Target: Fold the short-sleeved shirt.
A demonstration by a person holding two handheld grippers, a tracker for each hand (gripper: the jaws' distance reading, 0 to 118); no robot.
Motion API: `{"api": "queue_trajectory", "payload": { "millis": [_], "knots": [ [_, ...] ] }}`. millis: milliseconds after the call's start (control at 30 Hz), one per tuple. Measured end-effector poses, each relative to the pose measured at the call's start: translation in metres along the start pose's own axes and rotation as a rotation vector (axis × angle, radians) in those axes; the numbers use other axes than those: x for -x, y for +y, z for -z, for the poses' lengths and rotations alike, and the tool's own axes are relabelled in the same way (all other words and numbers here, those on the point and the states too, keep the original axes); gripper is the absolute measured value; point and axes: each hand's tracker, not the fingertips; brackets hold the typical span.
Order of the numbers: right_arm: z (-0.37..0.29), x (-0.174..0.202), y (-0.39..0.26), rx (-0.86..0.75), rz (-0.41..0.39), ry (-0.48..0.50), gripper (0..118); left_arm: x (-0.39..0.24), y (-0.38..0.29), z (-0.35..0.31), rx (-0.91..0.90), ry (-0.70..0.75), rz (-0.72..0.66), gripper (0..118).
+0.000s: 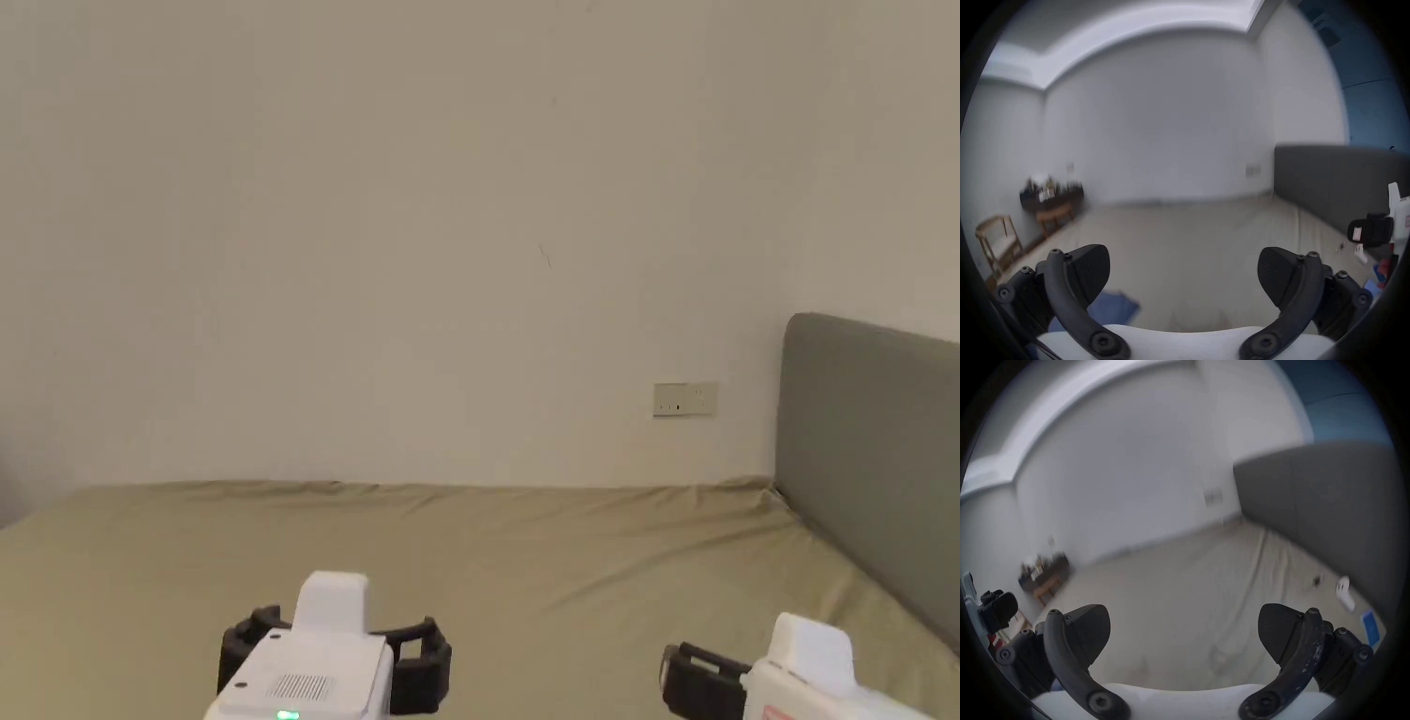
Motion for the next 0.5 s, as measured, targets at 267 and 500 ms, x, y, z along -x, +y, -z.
{"api": "queue_trajectory", "payload": {
  "millis": [267, 500],
  "knots": [
    [-0.124, 0.032, 0.099, -0.219, -0.065, -0.01, 118, 0.033, 0.12, -0.105, -0.208, 0.03, -0.075, 118],
    [-0.158, 0.098, 0.099, -0.447, -0.765, -0.31, 118, 0.1, 0.09, -0.128, -0.292, -0.185, -0.872, 118]
  ]
}}
